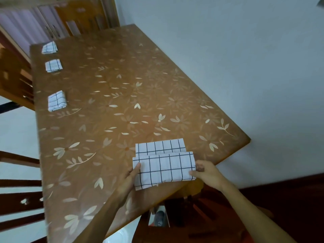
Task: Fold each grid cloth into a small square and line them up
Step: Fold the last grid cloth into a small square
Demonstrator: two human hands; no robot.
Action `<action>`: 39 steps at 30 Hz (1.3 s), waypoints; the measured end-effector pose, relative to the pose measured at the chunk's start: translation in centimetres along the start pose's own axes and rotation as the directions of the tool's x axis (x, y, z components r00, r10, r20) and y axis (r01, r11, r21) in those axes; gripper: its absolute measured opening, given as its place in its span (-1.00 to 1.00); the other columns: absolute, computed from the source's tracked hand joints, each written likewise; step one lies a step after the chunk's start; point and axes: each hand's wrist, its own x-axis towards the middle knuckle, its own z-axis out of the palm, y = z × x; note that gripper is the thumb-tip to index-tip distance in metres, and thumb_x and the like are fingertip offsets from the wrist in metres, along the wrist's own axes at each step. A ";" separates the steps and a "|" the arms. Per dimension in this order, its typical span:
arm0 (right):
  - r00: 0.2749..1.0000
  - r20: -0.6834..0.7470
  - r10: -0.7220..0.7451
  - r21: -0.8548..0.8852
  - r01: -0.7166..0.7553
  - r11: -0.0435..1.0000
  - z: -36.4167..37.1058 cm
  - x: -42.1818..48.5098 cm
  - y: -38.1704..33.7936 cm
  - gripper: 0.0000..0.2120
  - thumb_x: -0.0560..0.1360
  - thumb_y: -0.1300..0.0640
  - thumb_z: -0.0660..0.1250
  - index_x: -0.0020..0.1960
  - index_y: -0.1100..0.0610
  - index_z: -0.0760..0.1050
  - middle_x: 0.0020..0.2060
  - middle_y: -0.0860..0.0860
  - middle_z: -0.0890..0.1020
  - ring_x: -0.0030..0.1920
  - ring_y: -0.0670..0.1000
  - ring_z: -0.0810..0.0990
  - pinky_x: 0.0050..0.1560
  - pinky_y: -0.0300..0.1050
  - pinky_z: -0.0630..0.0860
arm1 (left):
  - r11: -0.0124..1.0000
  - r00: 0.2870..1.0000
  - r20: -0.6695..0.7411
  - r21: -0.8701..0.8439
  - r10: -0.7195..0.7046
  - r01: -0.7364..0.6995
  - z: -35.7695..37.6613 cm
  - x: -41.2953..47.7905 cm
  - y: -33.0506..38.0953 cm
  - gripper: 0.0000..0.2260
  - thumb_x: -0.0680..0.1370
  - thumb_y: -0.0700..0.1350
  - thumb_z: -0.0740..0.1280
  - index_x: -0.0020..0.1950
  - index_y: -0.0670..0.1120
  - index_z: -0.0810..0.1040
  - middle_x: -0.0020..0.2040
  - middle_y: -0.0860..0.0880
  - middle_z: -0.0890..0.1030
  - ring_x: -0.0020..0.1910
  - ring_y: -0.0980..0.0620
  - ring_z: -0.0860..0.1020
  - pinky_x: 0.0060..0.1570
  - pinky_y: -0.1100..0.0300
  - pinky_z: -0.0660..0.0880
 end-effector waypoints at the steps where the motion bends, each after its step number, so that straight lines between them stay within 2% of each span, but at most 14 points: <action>1: 0.999 -0.039 0.013 0.015 -0.012 1.000 0.3 0.4 0.1 -0.81 0.52 0.22 0.42 0.12 0.07 0.63 0.00 -0.05 0.72 0.03 -0.07 0.68 0.14 -0.09 0.59 | 0.999 0.999 -0.027 0.037 0.025 -0.024 0.1 -0.2 0.1 -0.71 0.56 0.16 0.35 0.17 0.02 0.64 0.05 0.01 0.72 0.08 0.01 0.66 0.19 -0.02 0.54; 4: 0.991 -0.134 0.026 0.069 -0.017 0.997 1.1 1.5 -0.2 -0.90 0.54 0.19 0.41 0.03 0.06 0.61 -0.03 -0.05 0.70 0.02 -0.02 0.66 -0.01 -0.21 0.58 | 0.983 0.983 -0.144 0.163 0.114 -0.090 -0.2 -0.1 -0.4 -0.75 0.55 0.17 0.37 0.12 0.07 0.60 -0.03 0.13 0.67 0.01 0.19 0.59 0.07 0.17 0.54; 7: 0.973 -0.216 0.080 0.181 -0.041 0.983 1.6 2.8 -0.5 -0.85 0.55 0.24 0.38 0.11 0.11 0.57 0.04 0.02 0.65 0.07 0.02 0.62 -0.07 -0.21 0.55 | 0.939 0.966 -0.189 0.328 0.176 -0.107 -1.6 0.5 -1.4 -0.58 0.42 0.29 0.44 0.14 0.05 0.59 -0.12 0.09 0.73 -0.02 0.17 0.66 0.04 0.12 0.60; 9: 0.967 -0.237 0.091 0.216 -0.039 0.976 1.9 3.6 -0.8 -0.75 0.56 0.22 0.38 0.24 0.16 0.55 0.11 0.05 0.63 0.16 0.06 0.59 0.03 -0.09 0.58 | 0.922 0.979 -0.133 0.376 0.153 -0.093 -2.2 0.8 -1.9 -0.65 0.44 0.08 0.52 0.15 0.03 0.55 -0.18 0.18 0.72 -0.12 0.23 0.67 -0.02 0.17 0.62; 11: 0.968 -0.231 0.099 0.236 -0.043 0.971 2.1 4.3 -1.1 -0.65 0.56 0.14 0.39 0.33 0.10 0.50 0.19 0.02 0.61 0.23 0.04 0.56 0.21 0.02 0.55 | 0.904 0.981 -0.103 0.413 0.166 -0.110 -2.5 1.1 -2.4 -0.66 0.44 -0.13 0.55 0.12 0.08 0.52 -0.20 0.12 0.73 -0.12 0.17 0.69 -0.03 0.11 0.65; 12: 0.972 -0.212 0.105 0.240 -0.052 0.969 2.2 4.5 -1.3 -0.61 0.55 0.10 0.40 0.36 0.07 0.47 0.21 -0.01 0.60 0.23 -0.01 0.55 0.21 -0.03 0.54 | 0.896 0.978 -0.109 0.429 0.178 -0.115 -2.7 1.5 -2.7 -0.64 0.44 -0.19 0.54 0.09 0.12 0.50 -0.19 0.05 0.74 -0.09 0.10 0.70 -0.03 0.08 0.66; 14: 0.983 -0.146 0.114 0.246 -0.075 0.966 2.4 4.6 -1.5 -0.56 0.53 0.10 0.42 0.37 0.00 0.40 0.16 -0.09 0.59 0.14 -0.13 0.55 0.02 -0.27 0.53 | 0.890 0.972 -0.136 0.442 0.190 -0.112 -2.8 2.0 -2.9 -0.62 0.46 -0.24 0.51 0.06 0.16 0.48 -0.13 -0.01 0.73 -0.04 -0.01 0.70 -0.05 0.02 0.67; 16: 0.985 -0.111 0.131 0.224 -0.104 0.969 2.5 4.4 -1.1 -0.51 0.53 0.19 0.42 0.38 -0.02 0.36 0.09 -0.11 0.60 0.04 -0.20 0.56 -0.16 -0.35 0.50 | 0.886 0.966 -0.166 0.452 0.198 -0.104 -2.9 2.6 -2.8 -0.61 0.48 -0.24 0.49 0.07 0.20 0.46 -0.15 0.00 0.71 -0.05 -0.03 0.69 -0.07 -0.06 0.66; 19: 0.977 -0.126 0.172 0.141 -0.155 0.978 2.4 4.3 -0.1 -0.49 0.53 0.21 0.41 0.41 0.02 0.33 0.04 0.00 0.63 -0.01 -0.17 0.58 -0.20 -0.33 0.47 | 0.877 0.966 -0.174 0.474 0.189 -0.086 -3.2 4.0 -3.1 -0.60 0.49 -0.14 0.49 0.09 0.32 0.46 -0.17 0.08 0.72 -0.07 0.03 0.70 -0.11 -0.11 0.66; 24: 0.953 -0.194 0.233 0.043 -0.229 0.972 2.4 4.7 1.0 -0.45 0.55 0.17 0.38 0.48 0.10 0.28 0.02 0.00 0.61 0.04 -0.01 0.58 -0.04 -0.19 0.47 | 0.830 0.961 -0.156 0.548 0.227 -0.107 -3.7 6.3 -4.0 -0.57 0.48 0.05 0.42 0.26 0.38 0.37 -0.06 0.11 0.70 -0.05 0.04 0.69 -0.17 -0.16 0.66; 31: 0.938 -0.265 0.225 -0.067 -0.251 0.966 3.0 4.9 1.5 -0.47 0.55 0.19 0.36 0.47 0.10 0.30 -0.05 -0.02 0.62 0.00 -0.01 0.59 0.05 -0.08 0.55 | 0.579 0.923 -0.098 0.802 0.371 -0.147 -1.9 5.3 -2.6 -0.59 0.60 0.07 0.30 0.42 0.26 0.27 -0.07 0.10 0.61 -0.23 0.09 0.60 -0.30 0.04 0.61; 35: 0.925 -0.343 0.164 -0.183 -0.237 0.954 4.2 4.2 1.5 -0.52 0.54 0.19 0.30 0.43 0.05 0.30 -0.11 -0.08 0.62 -0.08 -0.05 0.61 -0.19 -0.15 0.56 | 0.417 0.847 -0.024 0.877 0.532 -0.238 -1.4 5.5 -2.8 -0.69 0.60 -0.03 0.33 0.35 0.06 0.46 0.32 0.06 0.46 0.03 0.03 0.58 -0.21 0.09 0.63; 37: 0.916 -0.386 0.105 -0.297 -0.232 0.926 5.0 3.9 1.7 -0.57 0.52 0.15 0.29 0.37 0.04 0.32 -0.07 -0.03 0.60 -0.05 0.00 0.60 -0.11 -0.02 0.60 | 0.331 0.798 0.024 0.902 0.602 -0.277 -1.1 6.0 -3.0 -0.72 0.60 -0.05 0.30 0.30 -0.04 0.54 0.33 -0.04 0.48 0.18 -0.08 0.53 -0.06 0.00 0.63; 39: 0.902 -0.427 -0.057 -0.517 -0.192 0.834 5.7 3.8 2.0 -0.59 0.50 0.11 0.30 0.33 0.10 0.35 0.08 0.05 0.53 0.09 0.07 0.53 0.08 0.01 0.56 | 0.208 0.738 0.094 0.929 0.668 -0.307 -0.6 6.3 -3.3 -0.68 0.59 -0.01 0.21 0.27 -0.09 0.57 0.31 -0.12 0.51 0.19 -0.16 0.51 0.00 -0.07 0.60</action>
